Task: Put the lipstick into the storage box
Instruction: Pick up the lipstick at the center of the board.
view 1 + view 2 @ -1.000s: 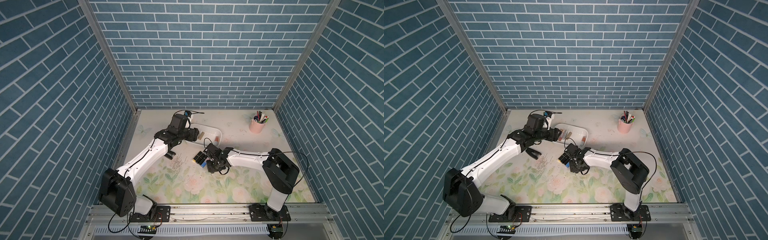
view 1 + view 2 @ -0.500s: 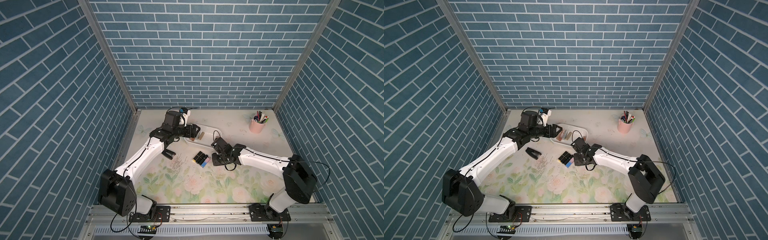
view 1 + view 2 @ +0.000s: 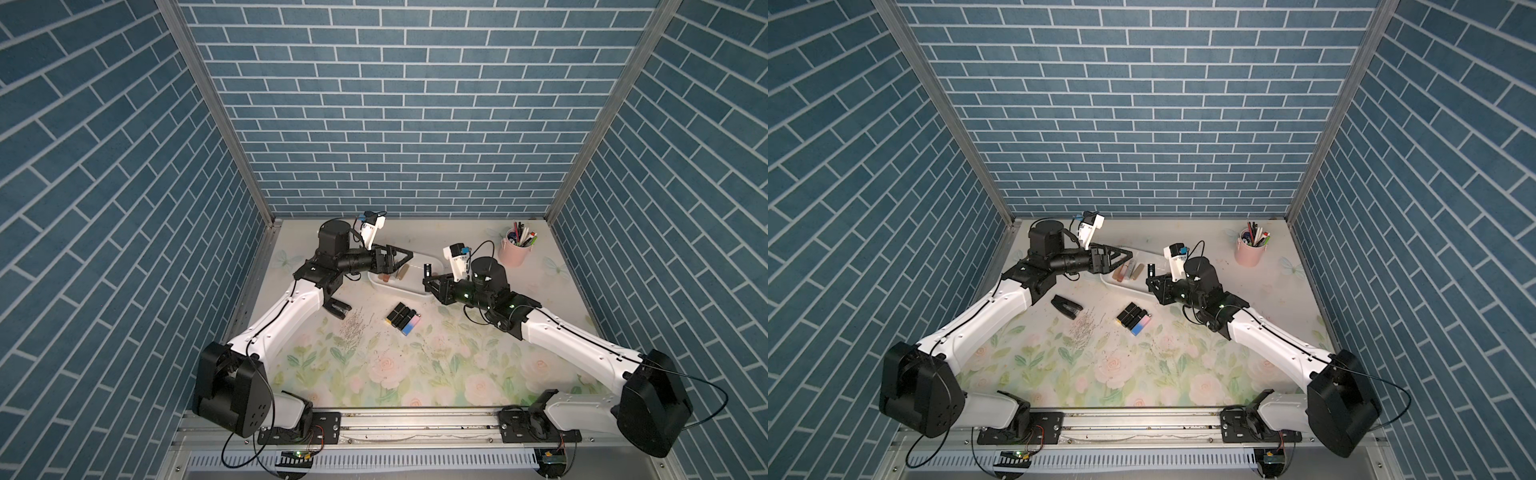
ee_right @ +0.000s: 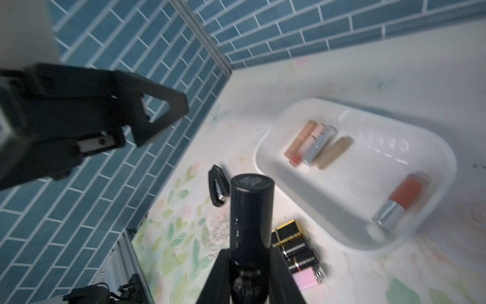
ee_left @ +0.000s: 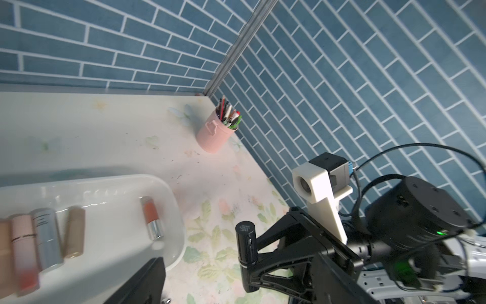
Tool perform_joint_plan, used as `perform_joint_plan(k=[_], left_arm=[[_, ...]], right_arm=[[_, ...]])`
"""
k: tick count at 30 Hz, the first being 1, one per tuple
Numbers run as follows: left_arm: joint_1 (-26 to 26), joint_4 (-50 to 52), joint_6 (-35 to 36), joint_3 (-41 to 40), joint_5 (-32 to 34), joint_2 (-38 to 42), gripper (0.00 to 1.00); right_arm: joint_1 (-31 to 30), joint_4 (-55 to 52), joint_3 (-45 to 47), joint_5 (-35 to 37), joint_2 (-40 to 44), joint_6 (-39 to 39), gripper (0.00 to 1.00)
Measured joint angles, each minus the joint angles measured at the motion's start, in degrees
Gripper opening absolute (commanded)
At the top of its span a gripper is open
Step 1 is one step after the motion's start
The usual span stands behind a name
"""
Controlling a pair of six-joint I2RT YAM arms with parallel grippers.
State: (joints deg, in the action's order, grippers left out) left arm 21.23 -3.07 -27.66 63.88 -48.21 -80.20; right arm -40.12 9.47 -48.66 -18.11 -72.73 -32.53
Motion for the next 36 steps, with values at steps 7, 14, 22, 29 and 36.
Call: perform_joint_plan(k=[7, 14, 22, 29, 36], left_arm=[[0.24, -6.05, -3.3, -0.07, -3.98, 0.83, 0.8], [2.73, -8.46, -3.85, -0.07, -4.66, 0.94, 0.74], [4.46, -9.38, -3.82, -0.04, -4.68, 0.68, 0.62], [5.22, -10.16, -3.89, 0.5, -5.49, -0.24, 0.41], [5.57, -10.64, -3.65, 0.74, -6.73, -0.42, 0.26]], right_arm=[[0.66, 12.26, 0.68, -8.39, 1.07, -0.26, 0.16], [0.66, 19.1, 1.36, -13.25, 1.07, -2.19, 0.16], [0.7, 21.73, 1.38, -16.22, 0.94, -3.61, 0.15], [0.9, 22.25, 1.64, -17.03, 0.55, -4.72, 0.15], [0.98, 22.18, 1.86, -16.92, 0.5, -5.03, 0.15]])
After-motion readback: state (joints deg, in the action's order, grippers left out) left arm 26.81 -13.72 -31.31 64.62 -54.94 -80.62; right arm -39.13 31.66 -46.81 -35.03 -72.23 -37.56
